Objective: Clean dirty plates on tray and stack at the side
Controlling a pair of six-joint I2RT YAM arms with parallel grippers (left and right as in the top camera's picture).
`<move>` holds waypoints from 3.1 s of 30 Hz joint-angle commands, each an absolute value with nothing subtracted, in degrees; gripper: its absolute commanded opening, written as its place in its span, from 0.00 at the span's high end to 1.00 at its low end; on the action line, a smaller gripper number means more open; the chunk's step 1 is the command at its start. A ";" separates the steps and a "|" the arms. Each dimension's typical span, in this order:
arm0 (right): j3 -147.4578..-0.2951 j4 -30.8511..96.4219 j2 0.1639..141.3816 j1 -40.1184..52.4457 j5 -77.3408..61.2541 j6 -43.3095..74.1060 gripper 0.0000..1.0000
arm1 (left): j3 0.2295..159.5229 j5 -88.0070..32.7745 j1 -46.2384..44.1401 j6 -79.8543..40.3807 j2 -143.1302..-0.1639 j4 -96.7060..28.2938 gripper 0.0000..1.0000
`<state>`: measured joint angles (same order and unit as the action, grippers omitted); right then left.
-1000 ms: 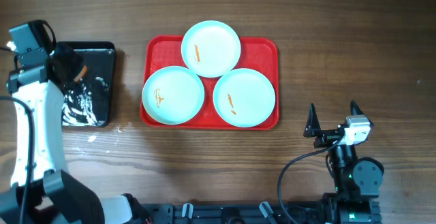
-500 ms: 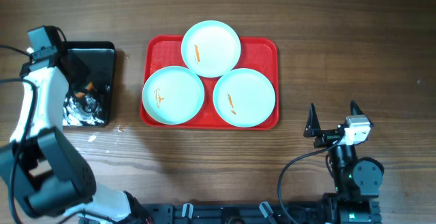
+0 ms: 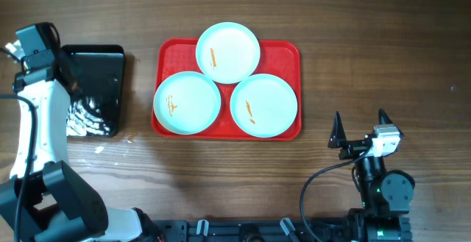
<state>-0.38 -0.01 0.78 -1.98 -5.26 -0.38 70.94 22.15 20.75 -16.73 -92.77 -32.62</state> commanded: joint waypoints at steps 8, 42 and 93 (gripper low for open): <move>-0.32 -0.14 0.43 -2.07 -4.69 -1.41 0.00 | 71.26 33.78 11.94 -1.45 -92.03 -29.91 0.96; -0.32 -0.14 0.43 -2.07 -4.69 -1.41 0.00 | 71.24 42.68 8.47 5.50 -92.05 -26.35 0.96; -0.32 -0.14 0.43 -2.07 -4.69 -1.41 0.00 | 71.24 38.57 8.47 3.77 -92.05 -27.40 0.96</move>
